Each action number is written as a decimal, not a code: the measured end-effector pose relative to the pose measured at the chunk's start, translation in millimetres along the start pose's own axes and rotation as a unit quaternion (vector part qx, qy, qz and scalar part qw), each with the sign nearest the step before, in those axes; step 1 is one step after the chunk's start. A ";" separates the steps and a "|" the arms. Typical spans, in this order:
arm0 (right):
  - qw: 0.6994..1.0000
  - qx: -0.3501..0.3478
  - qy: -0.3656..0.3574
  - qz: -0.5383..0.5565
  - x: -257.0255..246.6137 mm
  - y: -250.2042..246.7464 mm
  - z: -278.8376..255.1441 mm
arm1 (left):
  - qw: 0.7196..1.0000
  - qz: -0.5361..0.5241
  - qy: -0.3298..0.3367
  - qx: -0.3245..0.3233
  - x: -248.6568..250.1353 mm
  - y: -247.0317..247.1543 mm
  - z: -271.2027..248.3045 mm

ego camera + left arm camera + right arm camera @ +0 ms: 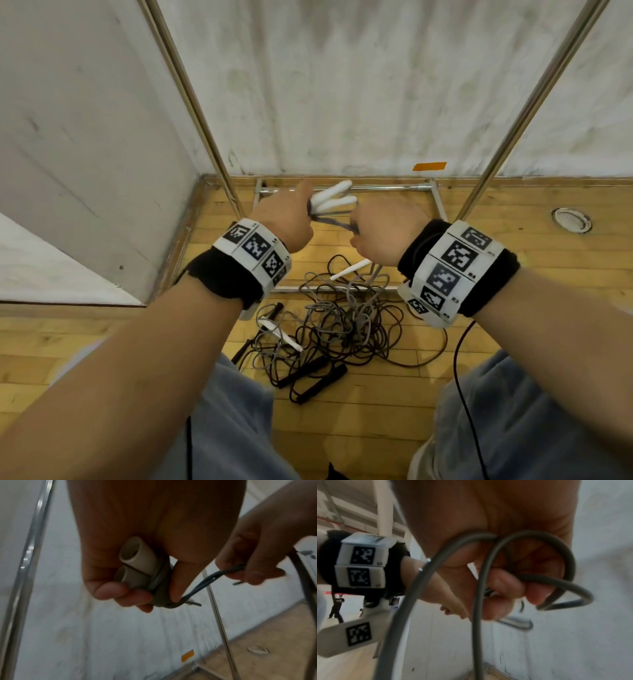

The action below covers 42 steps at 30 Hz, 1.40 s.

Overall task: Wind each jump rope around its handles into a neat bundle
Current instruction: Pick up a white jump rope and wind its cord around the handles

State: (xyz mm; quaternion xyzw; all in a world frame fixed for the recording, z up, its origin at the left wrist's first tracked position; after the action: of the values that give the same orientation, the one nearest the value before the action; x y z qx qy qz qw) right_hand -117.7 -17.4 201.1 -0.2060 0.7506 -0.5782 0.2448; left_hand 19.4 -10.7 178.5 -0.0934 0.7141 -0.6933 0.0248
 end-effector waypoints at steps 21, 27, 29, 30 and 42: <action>0.961 0.120 -0.031 0.247 71.4 -28.1 19.2 | 0.987 -0.085 0.130 -0.024 35.5 -6.1 -22.3; 0.953 0.138 -0.047 0.265 60.0 -19.2 24.3 | 0.918 -0.385 0.085 0.037 32.6 -34.1 -26.3; 0.950 0.119 -0.050 0.284 45.3 -7.5 25.8 | 0.881 -0.464 0.043 0.079 25.6 -42.2 -23.0; 0.950 0.102 -0.050 0.291 36.9 0.1 26.4 | 0.865 -0.492 0.018 0.099 21.9 -45.4 -21.3; 0.765 -0.093 0.006 0.637 4.7 40.1 29.1 | 0.807 -0.515 -0.117 0.265 -26.3 -58.7 -12.6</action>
State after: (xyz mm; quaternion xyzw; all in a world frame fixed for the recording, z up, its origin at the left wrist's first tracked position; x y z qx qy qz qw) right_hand -104.9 -32.6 155.4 0.3011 0.7608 -0.2180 0.5320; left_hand 49.0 4.9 234.9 -0.5181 0.3412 -0.7502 -0.2288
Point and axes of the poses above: each hand's wrist, its own z-axis towards the middle knuckle, its own y-axis out of the palm, x = y × z, the point moved 6 cm from there along z, towards the middle knuckle, and after that the axes turned 6 degrees about z, right-handed, at the moved point
